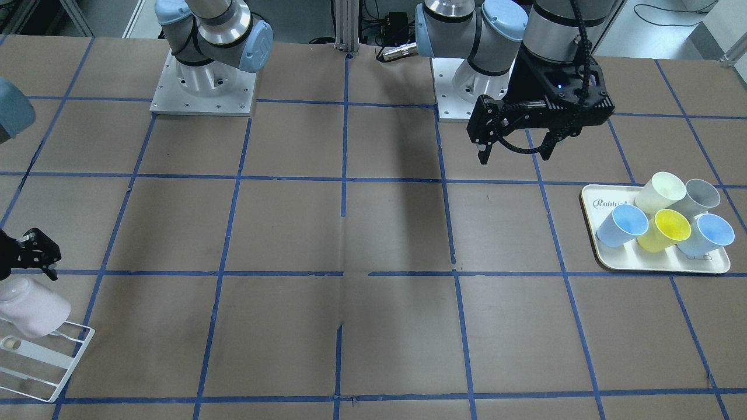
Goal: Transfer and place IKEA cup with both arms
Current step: 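Close the right gripper on the white cup's base in the rack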
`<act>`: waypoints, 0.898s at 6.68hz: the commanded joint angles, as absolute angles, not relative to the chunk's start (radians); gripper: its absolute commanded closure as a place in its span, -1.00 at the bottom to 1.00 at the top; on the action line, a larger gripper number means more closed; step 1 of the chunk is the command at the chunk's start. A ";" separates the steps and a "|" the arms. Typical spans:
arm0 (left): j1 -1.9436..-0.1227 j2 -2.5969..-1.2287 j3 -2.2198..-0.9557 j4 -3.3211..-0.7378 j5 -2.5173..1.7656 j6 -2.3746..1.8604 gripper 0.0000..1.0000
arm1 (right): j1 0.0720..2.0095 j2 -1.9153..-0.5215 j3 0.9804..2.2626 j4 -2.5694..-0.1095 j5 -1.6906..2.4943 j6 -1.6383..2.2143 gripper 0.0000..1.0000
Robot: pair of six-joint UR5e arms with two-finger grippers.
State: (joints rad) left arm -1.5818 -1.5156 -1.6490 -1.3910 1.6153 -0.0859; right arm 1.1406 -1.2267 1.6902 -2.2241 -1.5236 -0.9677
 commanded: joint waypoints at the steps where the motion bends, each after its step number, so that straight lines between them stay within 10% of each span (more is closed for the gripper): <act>1: -1.582 -1.516 -1.649 -1.391 1.615 -0.086 -1.00 | 1.141 -1.210 1.689 -2.238 -1.493 -0.963 -1.00; 6: -1.582 -1.516 -1.649 -1.390 1.614 -0.086 -1.00 | 1.138 -1.203 1.690 -2.226 -1.509 -0.973 -0.92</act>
